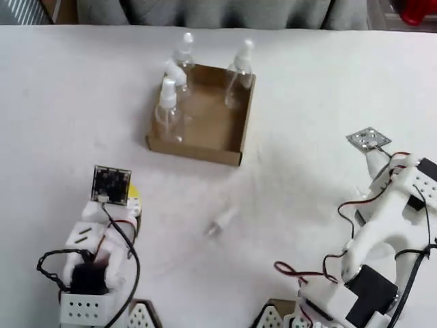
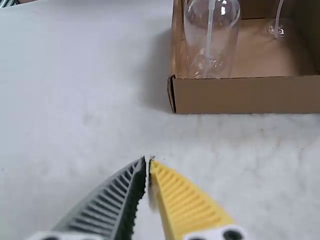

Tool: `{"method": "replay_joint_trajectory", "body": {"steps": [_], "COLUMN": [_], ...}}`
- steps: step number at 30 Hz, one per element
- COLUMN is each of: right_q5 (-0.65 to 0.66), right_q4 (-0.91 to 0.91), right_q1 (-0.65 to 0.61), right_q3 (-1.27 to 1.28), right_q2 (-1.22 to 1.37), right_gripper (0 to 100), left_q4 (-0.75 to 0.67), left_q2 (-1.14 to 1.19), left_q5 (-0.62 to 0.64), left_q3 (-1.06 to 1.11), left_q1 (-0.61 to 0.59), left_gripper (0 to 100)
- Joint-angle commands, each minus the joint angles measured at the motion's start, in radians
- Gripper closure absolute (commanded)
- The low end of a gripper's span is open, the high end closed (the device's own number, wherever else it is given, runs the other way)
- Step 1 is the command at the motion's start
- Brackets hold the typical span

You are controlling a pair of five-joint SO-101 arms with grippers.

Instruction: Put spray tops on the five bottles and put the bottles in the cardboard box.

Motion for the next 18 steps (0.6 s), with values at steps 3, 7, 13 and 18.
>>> {"method": "replay_joint_trajectory", "body": {"steps": [3,7,13,18], "right_q5": [0.034,0.126,0.133,0.141], "right_q4": [0.01,0.012,-0.097,-0.157], "right_q1": [-0.021,0.004,0.047,0.047], "right_q3": [-0.008,0.028,0.222,0.279], "right_q2": [-0.041,-0.099,-0.32,-0.363], "right_gripper": [79.3,79.3,79.3,79.3], "left_q4": [0.005,0.005,0.003,0.003], "left_q2": [-0.013,-0.013,-0.013,-0.013], "left_q5": [-0.011,-0.011,-0.011,-0.011], "left_q3": [-0.003,-0.003,-0.003,-0.003], "left_q1": [-0.008,-0.008,-0.008,-0.008], "left_gripper": [98,98,98,98]}}
